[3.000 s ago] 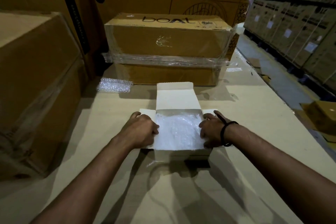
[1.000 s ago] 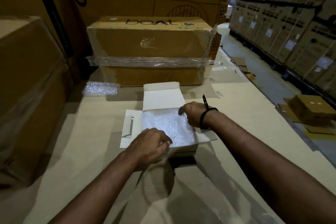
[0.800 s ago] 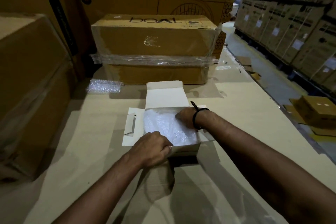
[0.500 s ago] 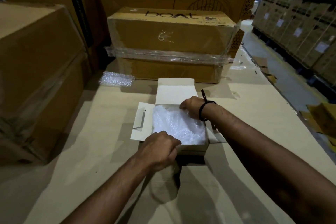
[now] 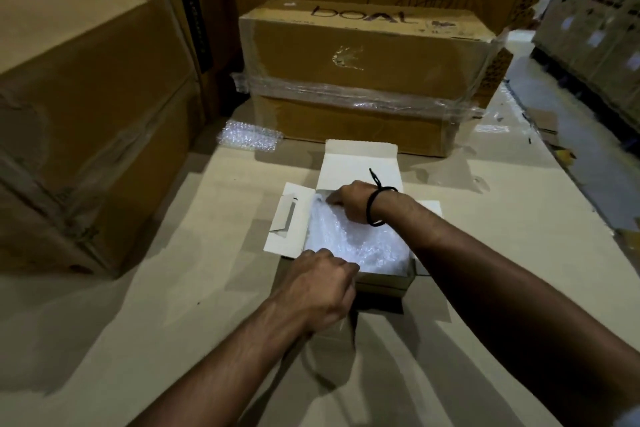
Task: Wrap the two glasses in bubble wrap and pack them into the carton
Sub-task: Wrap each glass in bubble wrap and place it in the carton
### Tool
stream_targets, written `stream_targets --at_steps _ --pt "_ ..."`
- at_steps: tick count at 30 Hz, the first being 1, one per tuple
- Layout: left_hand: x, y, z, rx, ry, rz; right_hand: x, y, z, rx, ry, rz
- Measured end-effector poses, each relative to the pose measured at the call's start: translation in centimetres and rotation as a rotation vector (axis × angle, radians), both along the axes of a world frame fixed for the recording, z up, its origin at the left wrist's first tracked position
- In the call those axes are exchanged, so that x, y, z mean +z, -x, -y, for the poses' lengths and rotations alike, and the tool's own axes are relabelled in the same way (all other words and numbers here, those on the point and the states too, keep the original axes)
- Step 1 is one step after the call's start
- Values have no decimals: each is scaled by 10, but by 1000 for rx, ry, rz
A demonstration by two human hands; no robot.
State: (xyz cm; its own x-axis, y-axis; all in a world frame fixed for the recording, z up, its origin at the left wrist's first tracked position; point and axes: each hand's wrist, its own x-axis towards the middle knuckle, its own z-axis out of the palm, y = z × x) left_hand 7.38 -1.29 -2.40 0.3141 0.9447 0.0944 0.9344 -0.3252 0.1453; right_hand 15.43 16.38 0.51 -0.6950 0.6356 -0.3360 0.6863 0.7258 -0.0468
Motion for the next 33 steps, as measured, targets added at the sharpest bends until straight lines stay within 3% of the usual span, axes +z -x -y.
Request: stream_targets --at_steps 5,8,11,15,19,23,33 --pt "1 5 0 39 50 44 -1 3 -8 60 101 123" --pt "-1 11 3 55 -17 10 4 3 -13 68 -1 -38" --pt "3 13 11 231 -149 -90 4 11 -6 16 -3 -205" --pt "6 8 19 389 -11 -241 -3 16 2 38 56 -56" --pt "8 8 14 394 51 -263 4 15 1 79 39 -14" --pt "6 13 14 417 -34 -228 2 12 0 103 -45 -229" --pt "5 5 15 475 13 -239 -7 6 8 296 -153 -211"
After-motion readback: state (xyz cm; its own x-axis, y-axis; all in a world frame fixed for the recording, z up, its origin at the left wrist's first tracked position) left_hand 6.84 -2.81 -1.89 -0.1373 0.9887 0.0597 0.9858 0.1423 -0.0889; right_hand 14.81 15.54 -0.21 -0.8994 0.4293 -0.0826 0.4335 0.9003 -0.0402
